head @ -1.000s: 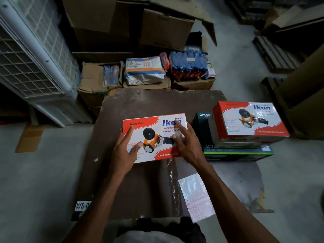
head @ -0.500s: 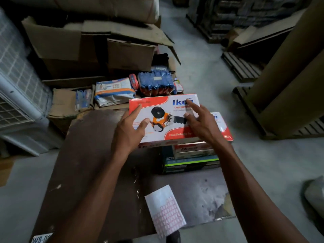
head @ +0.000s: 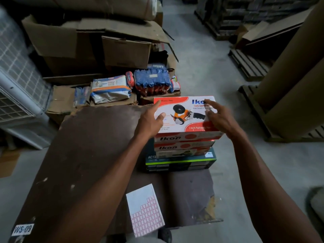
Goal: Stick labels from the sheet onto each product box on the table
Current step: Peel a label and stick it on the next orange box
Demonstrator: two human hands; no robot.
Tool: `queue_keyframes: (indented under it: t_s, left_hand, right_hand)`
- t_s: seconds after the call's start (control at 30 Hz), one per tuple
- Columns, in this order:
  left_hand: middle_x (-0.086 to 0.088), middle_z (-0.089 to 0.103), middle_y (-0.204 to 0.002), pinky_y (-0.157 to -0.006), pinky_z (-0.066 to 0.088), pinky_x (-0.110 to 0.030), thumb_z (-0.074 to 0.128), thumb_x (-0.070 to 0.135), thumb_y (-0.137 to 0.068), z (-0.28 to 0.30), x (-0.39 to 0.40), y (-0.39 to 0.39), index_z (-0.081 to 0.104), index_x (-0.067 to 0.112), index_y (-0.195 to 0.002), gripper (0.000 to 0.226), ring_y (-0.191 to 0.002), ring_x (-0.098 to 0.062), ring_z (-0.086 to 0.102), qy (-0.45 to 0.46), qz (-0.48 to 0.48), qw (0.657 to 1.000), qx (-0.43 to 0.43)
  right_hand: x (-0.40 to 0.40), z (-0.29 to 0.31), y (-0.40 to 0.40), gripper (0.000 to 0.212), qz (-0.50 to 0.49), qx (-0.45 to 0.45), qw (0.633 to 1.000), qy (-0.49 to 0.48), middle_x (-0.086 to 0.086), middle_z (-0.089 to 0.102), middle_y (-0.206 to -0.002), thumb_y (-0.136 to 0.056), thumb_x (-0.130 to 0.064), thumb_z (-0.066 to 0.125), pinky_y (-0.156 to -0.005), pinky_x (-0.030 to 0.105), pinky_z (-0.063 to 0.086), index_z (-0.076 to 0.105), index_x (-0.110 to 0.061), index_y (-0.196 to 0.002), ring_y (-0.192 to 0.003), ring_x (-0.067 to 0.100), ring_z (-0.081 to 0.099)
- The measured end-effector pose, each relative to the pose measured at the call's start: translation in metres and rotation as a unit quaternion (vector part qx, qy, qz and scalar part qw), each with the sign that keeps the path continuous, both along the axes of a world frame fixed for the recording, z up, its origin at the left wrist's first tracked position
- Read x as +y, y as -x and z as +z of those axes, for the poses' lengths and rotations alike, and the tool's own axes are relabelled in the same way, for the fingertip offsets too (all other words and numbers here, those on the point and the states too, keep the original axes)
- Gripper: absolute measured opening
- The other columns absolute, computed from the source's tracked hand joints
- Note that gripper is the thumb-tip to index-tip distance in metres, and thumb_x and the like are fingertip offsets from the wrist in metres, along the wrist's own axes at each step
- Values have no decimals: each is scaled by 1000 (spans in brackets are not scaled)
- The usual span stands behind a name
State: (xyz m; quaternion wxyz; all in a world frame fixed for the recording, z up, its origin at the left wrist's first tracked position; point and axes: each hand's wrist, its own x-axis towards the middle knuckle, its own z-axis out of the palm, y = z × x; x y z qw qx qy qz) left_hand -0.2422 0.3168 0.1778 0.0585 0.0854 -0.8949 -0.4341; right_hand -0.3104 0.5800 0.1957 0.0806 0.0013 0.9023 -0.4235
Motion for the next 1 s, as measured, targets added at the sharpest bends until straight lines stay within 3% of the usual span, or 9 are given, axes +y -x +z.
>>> queue_keyframes:
  t_s: [0.13,0.23,0.33,0.53,0.63,0.73,0.8,0.9,1.0]
  left_hand:
    - [1,62,-133,-60,56,-22,54,32,-104,-8,7,0,26,39,-158,62,-79,1,63,8,7,1000,-21]
    - [0,65,-125,-68,63,-35,53,33,-104,-15,7,1,22,42,-158,63,-85,-7,69,14,17,999,-26]
    - [0,64,-125,-62,59,-30,52,36,-104,-20,7,4,23,41,-158,62,-88,-10,69,26,26,999,-27]
    - [-5,59,-139,-68,55,-32,51,43,-103,-26,5,10,22,43,-158,62,-103,-21,69,25,32,999,-30]
    - [-1,45,-155,-84,58,-40,55,49,-99,-26,6,10,25,41,-157,66,-121,-25,62,39,23,999,-22]
    - [8,27,-165,-98,55,-50,54,53,-98,-29,8,9,32,43,-155,62,-134,-22,52,54,3,998,-32]
    - [6,31,-163,-94,57,-46,52,52,-100,-30,8,10,34,43,-155,59,-128,-21,56,53,1,998,-41]
    - [2,37,-160,-86,51,-32,50,49,-102,-28,7,12,33,42,-155,56,-125,-18,56,56,3,998,-42]
    - [-1,39,-159,-88,52,-35,47,51,-103,-26,6,12,32,45,-155,55,-124,-19,57,54,5,997,-53]
  right_hand:
    - [3,-8,1,44,1,-5,1000,-4,10,51,-153,-108,-32,47,-72,36,59,46,-47,-150,-103,27,67]
    - [3,-16,4,45,4,-17,1000,-6,10,47,-156,-109,-33,47,-63,29,55,43,-48,-151,-97,23,67]
    - [2,-17,4,45,7,-10,1000,-3,10,50,-154,-110,-33,46,-62,28,54,42,-45,-152,-87,15,66]
    - [2,-14,6,49,18,-18,1000,-9,12,45,-159,-110,-35,44,-82,43,61,35,-40,-157,-111,28,65]
    - [2,-17,8,47,22,-28,999,7,11,48,-155,-110,-34,43,-64,29,53,37,-39,-157,-93,18,63]
    - [1,-21,10,49,51,-13,998,-19,13,42,-159,-110,-35,42,-74,35,58,34,-39,-158,-106,25,65]
    - [0,-23,11,49,63,-11,997,-32,14,37,-162,-110,-34,41,-83,41,60,32,-38,-159,-118,31,63]
    - [0,-23,12,49,65,-20,997,-27,14,39,-161,-111,-33,40,-73,33,57,30,-38,-159,-112,28,65]
    - [-1,-20,9,50,57,-17,998,-33,14,42,-160,-111,-34,41,-77,38,59,29,-39,-159,-111,27,64]
